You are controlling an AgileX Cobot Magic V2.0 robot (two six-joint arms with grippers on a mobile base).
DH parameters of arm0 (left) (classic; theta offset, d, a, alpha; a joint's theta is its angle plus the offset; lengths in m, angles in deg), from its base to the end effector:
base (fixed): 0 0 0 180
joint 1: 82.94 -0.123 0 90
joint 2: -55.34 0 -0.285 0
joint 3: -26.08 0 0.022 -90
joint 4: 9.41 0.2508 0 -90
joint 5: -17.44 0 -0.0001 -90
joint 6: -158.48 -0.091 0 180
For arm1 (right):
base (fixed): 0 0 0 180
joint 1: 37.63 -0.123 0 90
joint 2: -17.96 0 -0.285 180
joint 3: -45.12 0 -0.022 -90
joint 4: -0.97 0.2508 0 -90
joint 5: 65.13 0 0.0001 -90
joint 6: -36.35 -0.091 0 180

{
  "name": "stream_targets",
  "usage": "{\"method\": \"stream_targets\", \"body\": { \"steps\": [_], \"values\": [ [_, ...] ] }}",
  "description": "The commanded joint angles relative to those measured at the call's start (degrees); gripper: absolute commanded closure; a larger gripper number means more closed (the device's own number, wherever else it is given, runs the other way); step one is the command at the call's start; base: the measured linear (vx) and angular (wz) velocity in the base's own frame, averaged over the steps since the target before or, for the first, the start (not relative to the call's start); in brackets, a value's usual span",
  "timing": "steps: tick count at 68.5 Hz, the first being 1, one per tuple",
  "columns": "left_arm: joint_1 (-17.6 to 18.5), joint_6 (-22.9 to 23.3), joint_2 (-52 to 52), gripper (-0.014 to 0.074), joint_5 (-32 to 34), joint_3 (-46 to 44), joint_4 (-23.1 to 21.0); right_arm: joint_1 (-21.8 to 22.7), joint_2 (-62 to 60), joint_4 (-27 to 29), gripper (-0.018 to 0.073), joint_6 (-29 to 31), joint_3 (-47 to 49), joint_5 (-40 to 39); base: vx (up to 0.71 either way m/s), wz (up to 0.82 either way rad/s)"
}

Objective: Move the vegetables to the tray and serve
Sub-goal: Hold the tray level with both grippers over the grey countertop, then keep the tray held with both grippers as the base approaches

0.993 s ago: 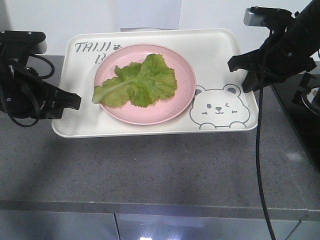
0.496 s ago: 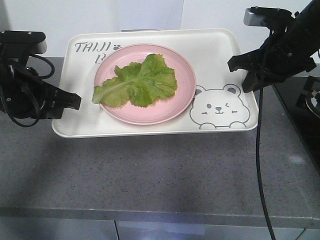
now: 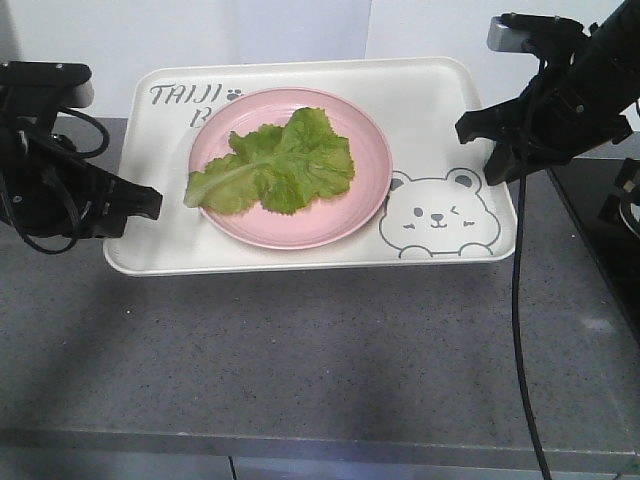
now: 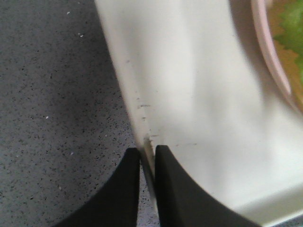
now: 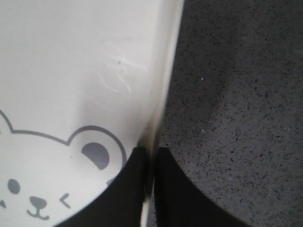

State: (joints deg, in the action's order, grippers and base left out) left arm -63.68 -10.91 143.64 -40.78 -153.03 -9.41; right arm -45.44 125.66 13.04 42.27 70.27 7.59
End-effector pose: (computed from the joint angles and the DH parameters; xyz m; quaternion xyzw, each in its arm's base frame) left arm 0.2747 -0.0960 0.3567 0.0724 0.9571 -0.0723 0.2711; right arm 0.3643 0.0683 0.3681 -0.1072 0.9655 0.1082 0.2112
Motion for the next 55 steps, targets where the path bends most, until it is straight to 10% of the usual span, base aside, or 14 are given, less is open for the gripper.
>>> {"method": "stream_targets", "body": {
  "steps": [1,55],
  "values": [
    [1.1,-0.9,-2.0,0.0602,4.9,-1.9,-2.9,-0.6,-3.1,3.5,0.0565,1.4,1.7,0.8,0.03,0.01],
    [1.1,-0.9,-2.0,0.0602,4.9,-1.9,-2.9,-0.6,-3.1,3.5,0.0565,1.4,1.7,0.8,0.03,0.01]
  ]
}}
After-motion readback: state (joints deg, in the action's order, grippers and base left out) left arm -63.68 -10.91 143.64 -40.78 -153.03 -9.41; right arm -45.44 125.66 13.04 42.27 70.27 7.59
